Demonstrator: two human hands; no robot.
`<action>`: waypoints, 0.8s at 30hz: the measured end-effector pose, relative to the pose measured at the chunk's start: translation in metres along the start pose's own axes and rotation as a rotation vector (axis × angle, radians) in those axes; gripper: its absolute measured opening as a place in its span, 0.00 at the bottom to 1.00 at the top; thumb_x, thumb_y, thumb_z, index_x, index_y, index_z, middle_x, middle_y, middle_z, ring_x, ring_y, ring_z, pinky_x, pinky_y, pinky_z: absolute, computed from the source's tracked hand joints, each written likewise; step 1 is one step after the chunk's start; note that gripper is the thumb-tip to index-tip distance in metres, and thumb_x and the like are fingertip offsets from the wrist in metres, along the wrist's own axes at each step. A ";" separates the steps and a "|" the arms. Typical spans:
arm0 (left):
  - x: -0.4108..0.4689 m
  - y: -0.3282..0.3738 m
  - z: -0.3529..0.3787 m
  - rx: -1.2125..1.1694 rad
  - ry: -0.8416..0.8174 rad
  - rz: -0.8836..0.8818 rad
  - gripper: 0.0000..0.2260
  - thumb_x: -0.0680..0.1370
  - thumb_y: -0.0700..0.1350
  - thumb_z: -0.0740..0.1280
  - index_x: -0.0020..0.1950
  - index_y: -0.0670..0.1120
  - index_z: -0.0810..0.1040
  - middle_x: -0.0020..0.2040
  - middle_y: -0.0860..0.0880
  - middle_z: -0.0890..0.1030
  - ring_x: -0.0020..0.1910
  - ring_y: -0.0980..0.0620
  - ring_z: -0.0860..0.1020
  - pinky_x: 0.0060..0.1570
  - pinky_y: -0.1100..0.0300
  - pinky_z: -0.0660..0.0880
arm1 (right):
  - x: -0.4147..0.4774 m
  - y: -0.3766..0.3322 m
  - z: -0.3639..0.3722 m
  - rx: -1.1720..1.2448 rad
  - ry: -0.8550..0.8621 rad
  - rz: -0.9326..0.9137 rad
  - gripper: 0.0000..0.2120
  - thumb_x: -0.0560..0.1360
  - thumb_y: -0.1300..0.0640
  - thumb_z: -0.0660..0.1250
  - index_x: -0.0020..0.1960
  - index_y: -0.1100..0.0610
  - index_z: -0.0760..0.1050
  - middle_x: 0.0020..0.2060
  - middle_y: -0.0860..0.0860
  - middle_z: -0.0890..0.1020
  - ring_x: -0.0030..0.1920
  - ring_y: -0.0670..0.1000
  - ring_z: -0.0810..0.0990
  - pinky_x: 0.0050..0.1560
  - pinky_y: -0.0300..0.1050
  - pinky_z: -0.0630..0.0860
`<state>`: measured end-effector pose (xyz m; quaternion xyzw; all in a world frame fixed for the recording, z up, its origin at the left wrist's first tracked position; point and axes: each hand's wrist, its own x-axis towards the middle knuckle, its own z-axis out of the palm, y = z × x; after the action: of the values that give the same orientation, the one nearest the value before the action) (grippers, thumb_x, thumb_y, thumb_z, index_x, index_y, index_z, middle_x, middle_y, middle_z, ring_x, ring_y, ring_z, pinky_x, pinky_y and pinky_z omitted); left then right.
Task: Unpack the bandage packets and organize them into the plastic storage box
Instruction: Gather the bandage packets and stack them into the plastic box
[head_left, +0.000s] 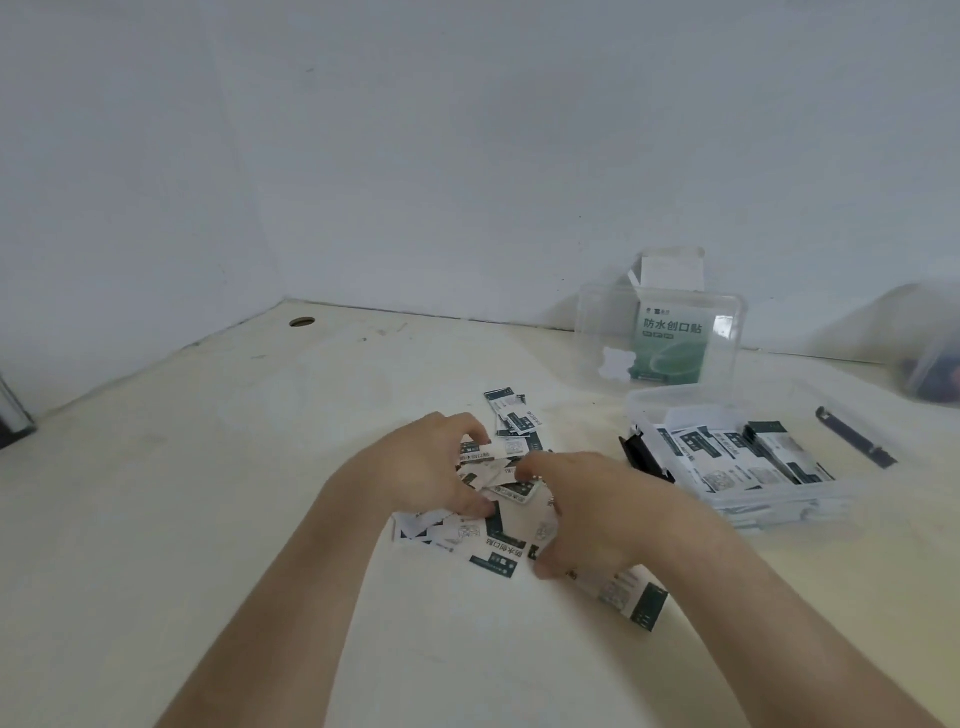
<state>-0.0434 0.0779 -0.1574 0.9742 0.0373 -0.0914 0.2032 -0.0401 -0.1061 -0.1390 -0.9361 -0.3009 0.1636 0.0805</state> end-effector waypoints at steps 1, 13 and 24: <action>-0.001 -0.002 0.001 -0.042 -0.006 -0.006 0.31 0.68 0.51 0.78 0.68 0.56 0.68 0.58 0.52 0.73 0.49 0.54 0.75 0.47 0.59 0.73 | 0.000 0.001 -0.001 0.020 0.002 0.000 0.36 0.69 0.48 0.75 0.71 0.49 0.63 0.52 0.47 0.72 0.52 0.50 0.73 0.50 0.44 0.74; -0.004 0.012 0.015 -0.082 0.185 -0.050 0.28 0.71 0.49 0.75 0.68 0.56 0.69 0.58 0.51 0.74 0.55 0.51 0.73 0.53 0.59 0.69 | -0.013 -0.001 0.000 -0.103 -0.055 0.029 0.25 0.73 0.53 0.71 0.67 0.50 0.66 0.60 0.49 0.73 0.52 0.51 0.73 0.41 0.42 0.70; -0.012 -0.005 0.005 -0.381 0.096 -0.055 0.12 0.71 0.42 0.76 0.49 0.55 0.77 0.48 0.48 0.80 0.39 0.58 0.75 0.36 0.64 0.70 | -0.001 0.004 0.009 0.109 0.011 -0.005 0.13 0.74 0.50 0.71 0.55 0.50 0.72 0.43 0.43 0.72 0.47 0.48 0.72 0.44 0.42 0.70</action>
<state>-0.0563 0.0798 -0.1611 0.9200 0.0902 -0.0416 0.3791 -0.0417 -0.1097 -0.1478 -0.9304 -0.2935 0.1744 0.1335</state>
